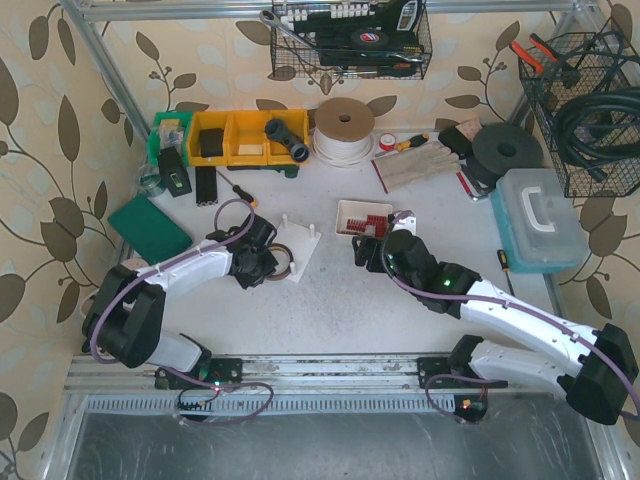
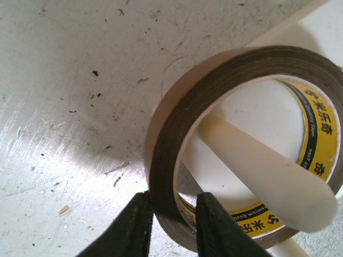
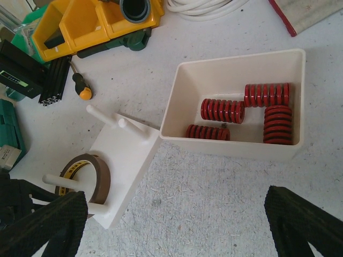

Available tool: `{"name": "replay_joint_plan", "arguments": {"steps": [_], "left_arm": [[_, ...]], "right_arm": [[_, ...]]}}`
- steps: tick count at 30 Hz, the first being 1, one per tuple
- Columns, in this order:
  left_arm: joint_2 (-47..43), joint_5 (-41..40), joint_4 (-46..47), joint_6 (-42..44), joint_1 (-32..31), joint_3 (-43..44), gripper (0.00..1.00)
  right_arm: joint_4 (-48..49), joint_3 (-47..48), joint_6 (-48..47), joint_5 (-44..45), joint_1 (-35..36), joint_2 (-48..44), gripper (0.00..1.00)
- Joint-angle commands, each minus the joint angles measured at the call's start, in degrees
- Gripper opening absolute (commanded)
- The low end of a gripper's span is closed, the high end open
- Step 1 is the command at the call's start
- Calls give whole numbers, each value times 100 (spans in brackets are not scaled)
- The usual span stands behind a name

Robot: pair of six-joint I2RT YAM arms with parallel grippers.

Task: Install the large spring

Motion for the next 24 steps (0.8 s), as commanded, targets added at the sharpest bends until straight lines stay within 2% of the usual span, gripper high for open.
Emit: {"name": "replay_joint_plan", "arguments": {"steps": [1, 10, 24], "left_arm": [[-159, -178, -118, -149, -44, 31, 25], [-266, -159, -271, -172, -84, 168, 3], [-722, -114, -847, -346, -184, 670, 0]], "right_arm": [[73, -26, 34, 79, 29, -22, 89], [59, -44, 52, 67, 29, -47, 89], [49, -63, 59, 58, 26, -90, 89]]}}
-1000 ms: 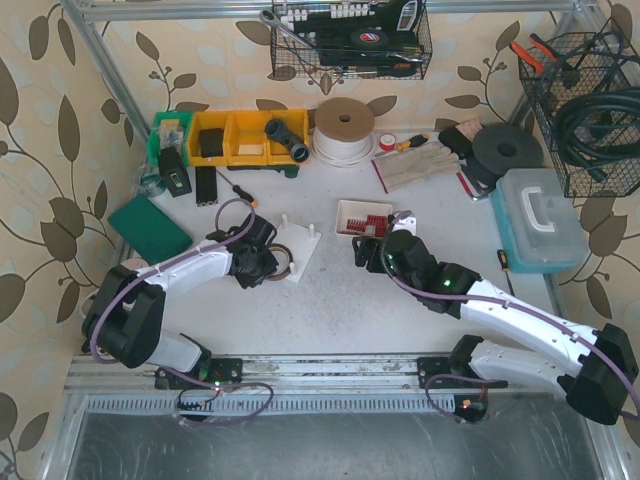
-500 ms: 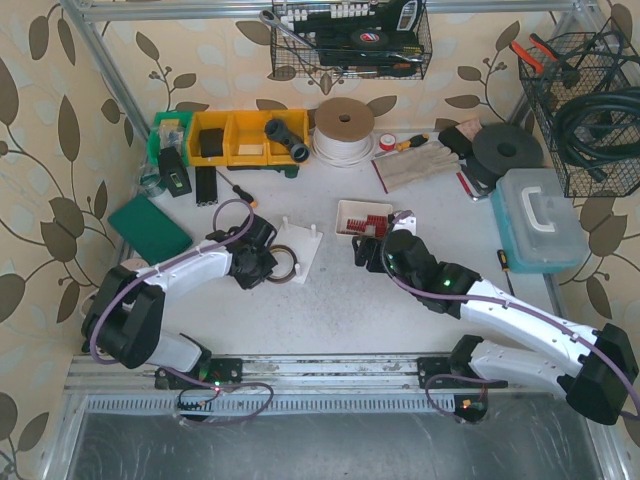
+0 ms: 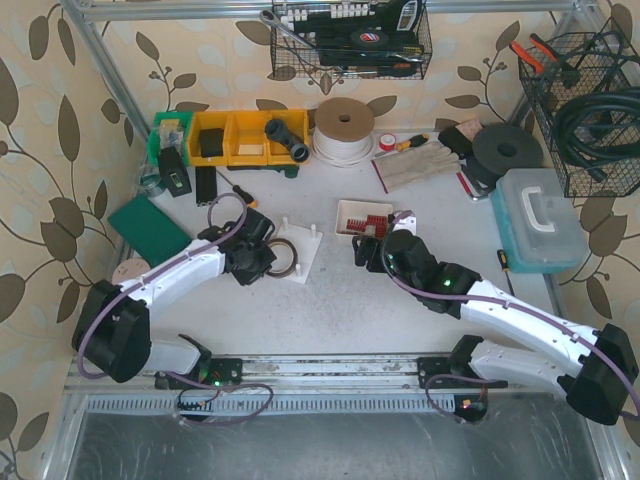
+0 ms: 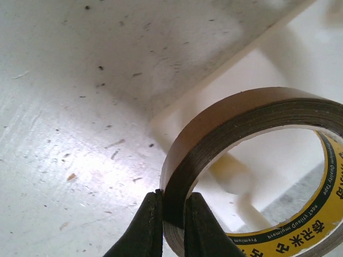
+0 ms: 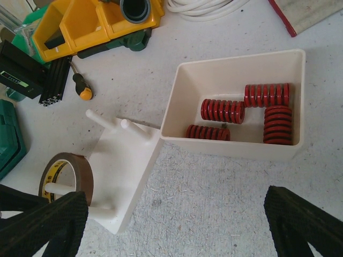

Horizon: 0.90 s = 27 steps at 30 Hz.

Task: Install the large spring

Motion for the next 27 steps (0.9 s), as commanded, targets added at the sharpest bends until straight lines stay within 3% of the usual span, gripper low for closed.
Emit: {"name": "replay_joint_plan", "arguments": {"steps": [1, 6, 10, 18, 27], "left_arm": [[-271, 113, -312, -88, -109, 496, 0], [-461, 180, -886, -28, -194, 1180, 0], [-599, -285, -1335, 442, -111, 1982, 0], [247, 76, -1719, 1806, 1405, 3075, 0], [2079, -147, -1597, 2755, 2820, 3696, 0]], "right_arm": [[56, -63, 60, 50, 29, -89, 89], [95, -89, 29, 1, 32, -120, 89], [181, -135, 59, -27, 29, -103, 88], [233, -147, 13, -15, 31, -111, 88], [482, -90, -212, -225, 27, 100, 88]]}}
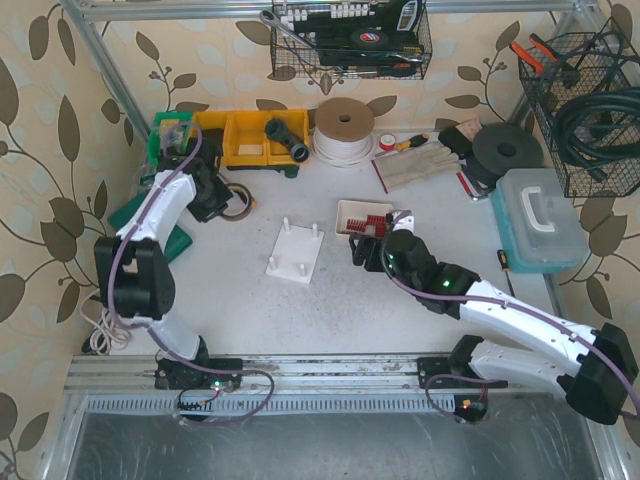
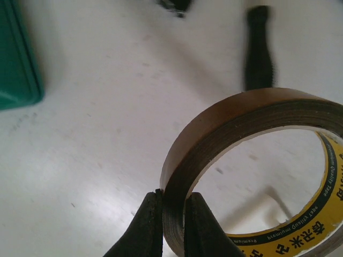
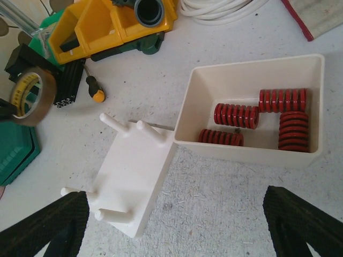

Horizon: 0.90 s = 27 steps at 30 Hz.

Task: Install the large spring

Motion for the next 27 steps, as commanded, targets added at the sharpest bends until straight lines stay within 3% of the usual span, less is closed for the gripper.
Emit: {"name": "replay_joint_plan", "arguments": {"steps": [1, 6, 14, 18, 22, 24, 27], "left_arm": [[608, -66, 61, 549, 547, 252, 0], [1471, -13, 234, 597, 964, 777, 0], [2333, 63, 533, 437, 1110, 1407, 0], [2860, 134, 247, 355, 1177, 1940, 0], [2849, 198, 293, 242, 1256, 1847, 0], [2654, 249, 423, 242, 1257, 1670, 27], [2160, 261, 458, 240, 1257, 1392, 53]], "right_arm": [[193, 23, -169, -123, 29, 176, 88], [64, 220, -248, -165, 27, 340, 88], [40, 248, -245, -311, -119, 415, 89], [57, 201, -248, -486, -278, 359, 89], [43, 170, -199, -604, -400, 318, 90], [-25, 177, -99, -640, -448, 316, 94], [-45, 139, -24, -830, -567, 287, 97]]}}
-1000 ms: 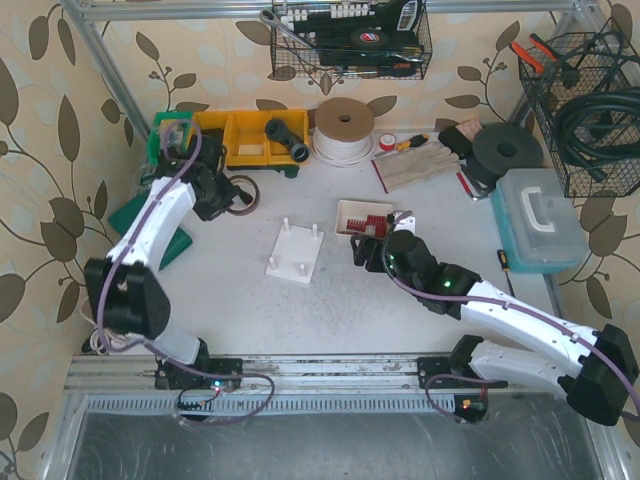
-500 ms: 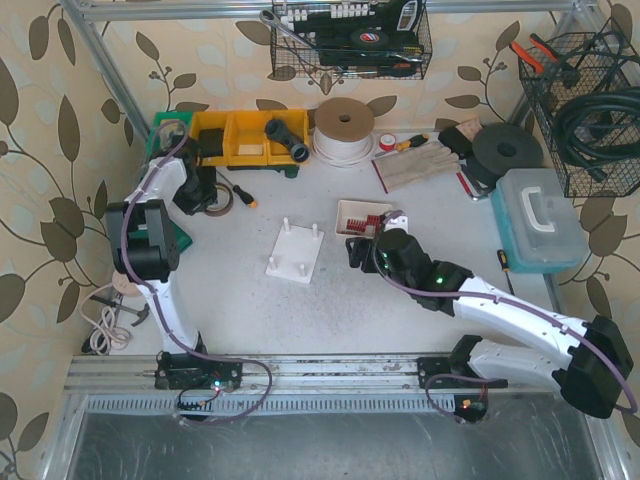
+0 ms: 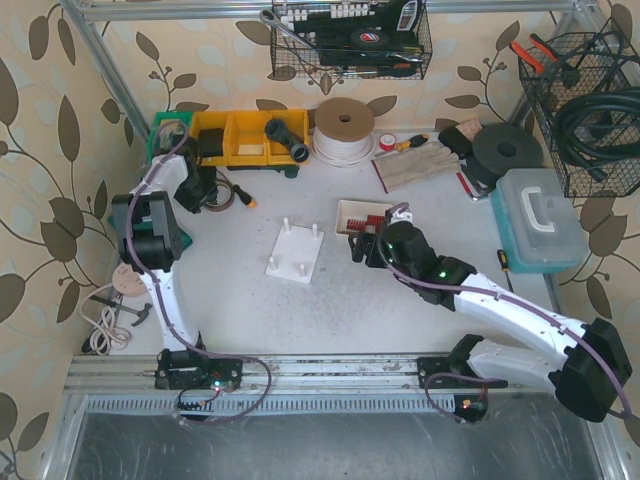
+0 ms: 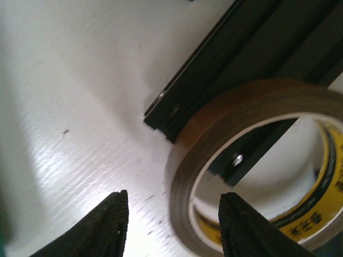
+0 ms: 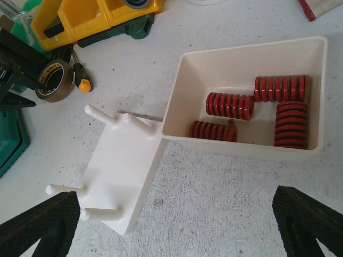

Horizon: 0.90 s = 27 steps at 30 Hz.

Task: Install the large spring

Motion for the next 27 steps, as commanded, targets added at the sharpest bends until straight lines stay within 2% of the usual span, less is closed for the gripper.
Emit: {"name": "replay_joint_plan", "arguments": {"steps": [1, 4, 6, 8, 12, 13, 14, 16, 20, 24, 27], "left_arm": [[-929, 149, 69, -156, 59, -457, 58], [-1393, 268, 221, -294, 59, -801, 67], [-1678, 371, 186, -328, 53, -958, 66], [-2089, 516, 280, -408, 11, -1309, 64], [-3224, 449, 755, -489, -342, -2430, 63], [-3517, 462, 931, -475, -503, -2742, 65], [-3777, 544, 1189, -446, -656, -3174, 68], [-4243, 759, 1588, -379, -963, -3693, 71], [-4944, 625, 2042, -166, -1504, -4637, 72], [-5698, 832, 2834, -147, -1592, -5611, 73], [-5883, 1063, 3439, -177, -1670, -6101, 74]], "right_arm": [[-112, 68, 140, -297, -156, -117, 98], [-141, -9, 253, -473, -362, -251, 99], [-468, 125, 202, -468, -580, -308, 99], [-1289, 511, 86, -512, -1019, -175, 99], [-2770, 1589, -1267, -2578, -2449, 868, 97], [-2986, 1775, -1536, -2758, -2631, 1135, 96], [-3109, 1935, -1814, -2812, -2716, 1314, 99], [-3398, 2244, -2185, -2472, -2751, 1589, 100], [-3715, 2721, -2765, -1981, -2755, 2157, 100], [-3906, 3268, -2985, -1689, -2755, 2968, 98], [-3891, 3705, -3051, -1555, -2781, 3545, 98]]}}
